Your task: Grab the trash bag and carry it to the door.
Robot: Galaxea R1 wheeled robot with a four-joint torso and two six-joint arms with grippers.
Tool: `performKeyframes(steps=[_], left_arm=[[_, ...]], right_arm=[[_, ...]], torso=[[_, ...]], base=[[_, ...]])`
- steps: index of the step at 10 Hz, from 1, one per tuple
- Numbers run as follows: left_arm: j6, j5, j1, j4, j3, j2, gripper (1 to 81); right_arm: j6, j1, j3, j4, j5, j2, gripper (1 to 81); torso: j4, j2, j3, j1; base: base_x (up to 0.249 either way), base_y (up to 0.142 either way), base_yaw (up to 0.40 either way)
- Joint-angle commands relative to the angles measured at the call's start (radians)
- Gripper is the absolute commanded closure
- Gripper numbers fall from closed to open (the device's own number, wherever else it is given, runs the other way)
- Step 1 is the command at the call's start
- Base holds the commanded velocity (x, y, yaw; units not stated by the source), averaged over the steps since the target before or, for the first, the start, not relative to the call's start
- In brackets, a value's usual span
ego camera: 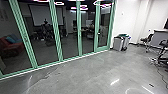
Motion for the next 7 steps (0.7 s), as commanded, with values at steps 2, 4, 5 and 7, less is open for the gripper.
performKeyframes(steps=[2,4,5,7], left_arm=[[0.008,0.056,-0.056,0.000,0.002,-0.009,81.1],[0.008,0.056,-0.056,-0.001,0.003,-0.009,81.1],[0.010,0.056,-0.056,0.000,0.003,-0.009,81.1],[0.010,0.056,-0.056,0.000,0.003,-0.009,81.1]], right_arm=[[-0.001,0.043,0.009,-0.006,-0.058,-0.010,1.0],[-0.001,0.043,0.009,-0.008,-0.058,-0.010,1.0],[-0.001,0.043,0.009,-0.006,-0.058,-0.010,1.0],[0.001,0.043,0.009,-0.006,-0.058,-0.010,1.0]], torso=[[0.000,0.000,0.000,0.000],[0.000,0.000,0.000,0.000],[0.000,0.000,0.000,0.000],[0.000,0.000,0.000,0.000]], base=[[0.144,0.000,0.000],[0.144,0.000,0.000],[0.144,-0.065,0.000],[0.144,-0.065,0.000]])
